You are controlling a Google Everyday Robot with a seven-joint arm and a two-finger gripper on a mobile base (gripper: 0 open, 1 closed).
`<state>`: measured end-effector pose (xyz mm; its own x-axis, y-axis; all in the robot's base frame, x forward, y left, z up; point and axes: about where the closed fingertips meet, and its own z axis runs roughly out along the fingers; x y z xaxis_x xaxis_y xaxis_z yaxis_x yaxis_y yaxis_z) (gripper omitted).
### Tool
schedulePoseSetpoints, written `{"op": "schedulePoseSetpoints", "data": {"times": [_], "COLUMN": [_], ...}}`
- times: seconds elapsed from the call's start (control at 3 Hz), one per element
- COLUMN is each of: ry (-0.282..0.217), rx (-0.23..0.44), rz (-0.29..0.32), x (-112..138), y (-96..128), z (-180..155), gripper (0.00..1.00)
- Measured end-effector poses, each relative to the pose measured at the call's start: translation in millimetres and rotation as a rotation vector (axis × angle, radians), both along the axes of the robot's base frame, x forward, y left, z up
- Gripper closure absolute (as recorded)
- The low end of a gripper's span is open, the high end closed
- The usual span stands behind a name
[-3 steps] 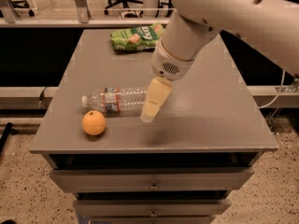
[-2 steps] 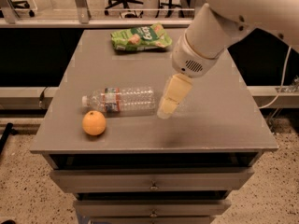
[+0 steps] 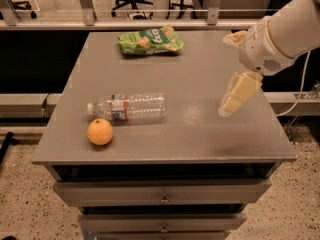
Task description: Move water bottle near orange
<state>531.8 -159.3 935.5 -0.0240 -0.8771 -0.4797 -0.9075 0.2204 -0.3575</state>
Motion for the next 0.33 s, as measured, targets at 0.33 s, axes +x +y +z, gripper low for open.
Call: {"op": "schedulePoseSetpoints", "data": {"times": [0.33], "ry": [-0.002], "rx": [-0.004], "rz": [0.008], "x": [-0.2], "y": [1.4], "z": [-0.4], "gripper": [0.00]}}
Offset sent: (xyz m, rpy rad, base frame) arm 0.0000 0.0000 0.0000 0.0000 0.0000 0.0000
